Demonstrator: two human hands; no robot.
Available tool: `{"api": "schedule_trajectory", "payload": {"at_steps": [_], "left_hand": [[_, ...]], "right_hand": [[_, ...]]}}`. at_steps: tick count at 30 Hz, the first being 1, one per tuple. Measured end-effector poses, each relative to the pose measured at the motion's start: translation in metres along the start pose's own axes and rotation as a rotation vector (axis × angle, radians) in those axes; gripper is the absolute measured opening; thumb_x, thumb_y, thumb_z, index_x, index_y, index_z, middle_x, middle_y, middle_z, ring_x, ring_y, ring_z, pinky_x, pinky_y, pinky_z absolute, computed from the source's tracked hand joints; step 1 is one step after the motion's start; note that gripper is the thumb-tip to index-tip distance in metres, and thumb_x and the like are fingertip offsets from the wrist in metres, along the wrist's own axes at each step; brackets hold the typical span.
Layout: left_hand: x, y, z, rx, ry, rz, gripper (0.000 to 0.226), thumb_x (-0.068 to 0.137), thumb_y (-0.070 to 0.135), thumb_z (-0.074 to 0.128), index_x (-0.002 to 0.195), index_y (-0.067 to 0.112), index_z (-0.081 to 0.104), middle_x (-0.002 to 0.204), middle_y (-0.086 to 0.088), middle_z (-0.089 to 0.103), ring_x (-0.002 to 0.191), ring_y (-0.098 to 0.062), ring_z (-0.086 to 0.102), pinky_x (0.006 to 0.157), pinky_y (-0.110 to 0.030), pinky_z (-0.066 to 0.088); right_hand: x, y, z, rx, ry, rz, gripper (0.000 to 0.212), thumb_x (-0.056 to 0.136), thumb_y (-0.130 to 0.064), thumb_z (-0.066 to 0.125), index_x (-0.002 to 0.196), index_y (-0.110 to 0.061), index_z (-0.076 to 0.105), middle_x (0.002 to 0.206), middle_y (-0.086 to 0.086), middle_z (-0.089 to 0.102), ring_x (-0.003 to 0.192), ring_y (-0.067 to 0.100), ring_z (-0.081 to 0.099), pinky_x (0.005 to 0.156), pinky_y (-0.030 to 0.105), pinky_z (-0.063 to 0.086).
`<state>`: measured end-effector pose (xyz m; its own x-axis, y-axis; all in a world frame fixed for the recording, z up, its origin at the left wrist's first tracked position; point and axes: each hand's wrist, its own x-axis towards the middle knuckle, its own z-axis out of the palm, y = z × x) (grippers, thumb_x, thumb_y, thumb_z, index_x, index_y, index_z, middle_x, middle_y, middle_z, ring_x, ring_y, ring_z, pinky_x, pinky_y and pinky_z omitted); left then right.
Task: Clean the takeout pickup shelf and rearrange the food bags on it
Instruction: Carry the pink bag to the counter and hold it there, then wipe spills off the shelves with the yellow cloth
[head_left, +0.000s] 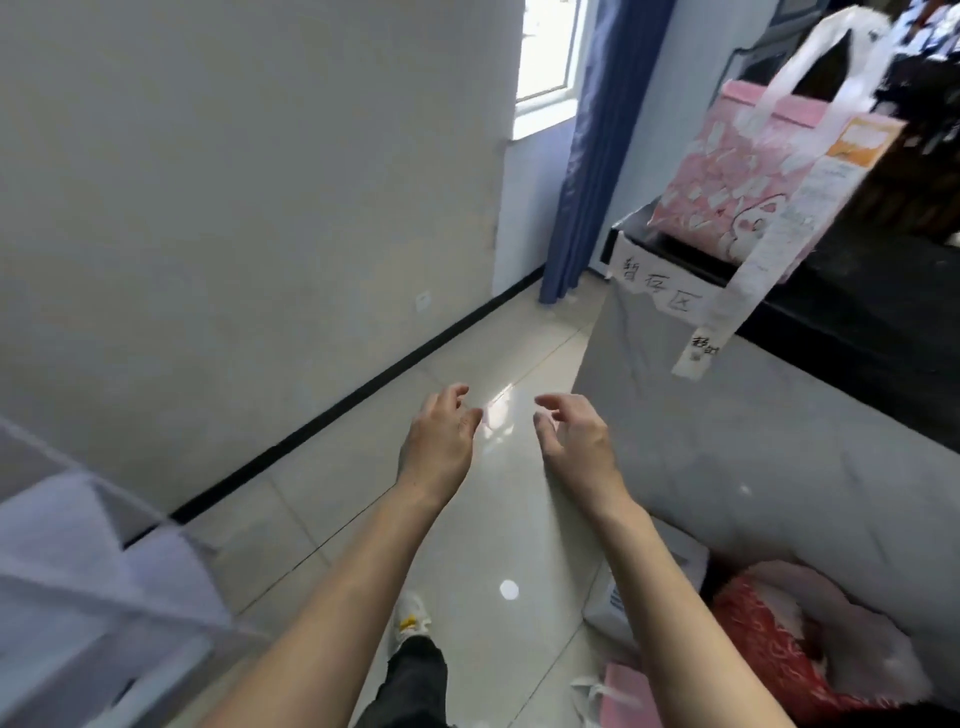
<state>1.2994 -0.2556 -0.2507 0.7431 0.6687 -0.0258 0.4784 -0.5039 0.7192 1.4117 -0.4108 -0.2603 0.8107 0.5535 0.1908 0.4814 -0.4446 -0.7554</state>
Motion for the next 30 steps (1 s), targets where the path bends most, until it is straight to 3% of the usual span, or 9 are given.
{"api": "schedule_trajectory", "payload": {"at_steps": [3, 8, 15, 23, 30], "left_hand": [[-0.04, -0.025, -0.031, 0.206, 0.074, -0.001, 0.046, 0.106, 0.044, 0.045, 0.147, 0.024, 0.045, 0.14, -0.003, 0.054, 0.126, -0.024, 0.053, 0.099, -0.041, 0.047], [-0.108, -0.069, -0.085, 0.364, 0.21, -0.102, 0.048, 0.107, 0.045, 0.04, 0.149, 0.022, 0.044, 0.143, -0.003, 0.053, 0.13, -0.024, 0.049, 0.102, -0.041, 0.044], [-0.231, -0.135, -0.162, 0.427, 0.358, -0.27, 0.05, 0.106, 0.047, 0.037, 0.148, 0.022, 0.044, 0.141, -0.003, 0.053, 0.128, -0.027, 0.049, 0.101, -0.043, 0.044], [-0.442, -0.214, -0.24, 0.488, 0.482, -0.431, 0.046, 0.107, 0.044, 0.039, 0.145, 0.021, 0.047, 0.139, -0.004, 0.055, 0.123, -0.028, 0.053, 0.097, -0.041, 0.047], [-0.628, -0.268, -0.283, 0.376, 0.61, -0.561, 0.041, 0.105, 0.036, 0.048, 0.141, 0.016, 0.052, 0.138, -0.008, 0.057, 0.125, -0.033, 0.054, 0.097, -0.047, 0.048]], "right_hand": [[-0.024, -0.025, 0.021, -0.153, -0.056, -0.181, 0.026, 0.1, -0.02, 0.062, 0.124, -0.013, 0.069, 0.121, 0.004, 0.066, 0.113, 0.023, 0.061, 0.101, 0.037, 0.05], [-0.062, -0.076, 0.063, -0.293, -0.127, -0.411, 0.029, 0.1, -0.024, 0.063, 0.127, -0.013, 0.068, 0.124, 0.006, 0.066, 0.112, 0.026, 0.062, 0.096, 0.041, 0.055], [-0.15, -0.163, 0.133, -0.246, -0.247, -0.66, 0.028, 0.096, -0.02, 0.067, 0.124, -0.014, 0.066, 0.123, 0.007, 0.064, 0.112, 0.029, 0.061, 0.092, 0.043, 0.055], [-0.328, -0.261, 0.2, -0.127, -0.359, -0.803, 0.03, 0.095, -0.019, 0.068, 0.125, -0.014, 0.067, 0.121, 0.005, 0.064, 0.11, 0.031, 0.061, 0.09, 0.046, 0.053], [-0.505, -0.332, 0.239, 0.006, -0.498, -0.851, 0.029, 0.097, -0.019, 0.066, 0.126, -0.014, 0.067, 0.126, 0.007, 0.064, 0.115, 0.032, 0.06, 0.095, 0.045, 0.052]]}}
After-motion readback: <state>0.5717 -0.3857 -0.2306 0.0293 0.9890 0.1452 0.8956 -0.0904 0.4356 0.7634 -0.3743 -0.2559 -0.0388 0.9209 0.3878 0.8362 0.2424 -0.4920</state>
